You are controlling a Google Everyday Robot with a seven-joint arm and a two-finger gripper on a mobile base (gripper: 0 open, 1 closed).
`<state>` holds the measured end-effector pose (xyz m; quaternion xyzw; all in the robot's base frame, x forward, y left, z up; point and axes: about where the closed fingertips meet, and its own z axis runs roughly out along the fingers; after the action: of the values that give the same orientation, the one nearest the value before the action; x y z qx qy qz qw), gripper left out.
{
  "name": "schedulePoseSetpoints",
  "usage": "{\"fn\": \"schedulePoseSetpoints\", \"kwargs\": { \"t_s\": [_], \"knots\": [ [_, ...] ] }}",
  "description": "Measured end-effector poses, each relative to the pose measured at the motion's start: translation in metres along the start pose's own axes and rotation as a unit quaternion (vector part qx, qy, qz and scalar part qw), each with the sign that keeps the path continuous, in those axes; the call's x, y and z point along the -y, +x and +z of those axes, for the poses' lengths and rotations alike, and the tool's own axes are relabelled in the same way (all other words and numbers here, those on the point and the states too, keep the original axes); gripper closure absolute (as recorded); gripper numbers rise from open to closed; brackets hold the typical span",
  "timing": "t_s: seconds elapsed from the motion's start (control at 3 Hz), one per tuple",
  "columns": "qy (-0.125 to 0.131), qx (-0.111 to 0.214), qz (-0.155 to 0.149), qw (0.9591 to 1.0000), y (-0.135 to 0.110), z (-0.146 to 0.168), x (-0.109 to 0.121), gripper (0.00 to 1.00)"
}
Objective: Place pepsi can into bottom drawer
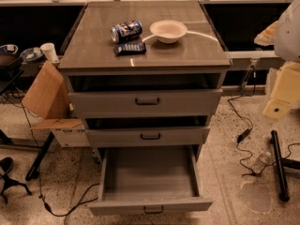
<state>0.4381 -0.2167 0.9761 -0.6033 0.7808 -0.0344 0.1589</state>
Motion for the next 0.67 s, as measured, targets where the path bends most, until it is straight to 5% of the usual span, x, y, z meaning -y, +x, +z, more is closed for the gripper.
{"fn": "schedulePoseSetpoints", "kwargs": {
  "t_s": [0.33, 0.67],
  "knots": [
    [0.000, 0.000, 0.000, 1.0000, 0.000, 0.000, 0.000, 0.00],
    [0.030, -0.008, -0.034, 0.9989, -0.020, -0.007, -0.001, 0.00]
  ]
}}
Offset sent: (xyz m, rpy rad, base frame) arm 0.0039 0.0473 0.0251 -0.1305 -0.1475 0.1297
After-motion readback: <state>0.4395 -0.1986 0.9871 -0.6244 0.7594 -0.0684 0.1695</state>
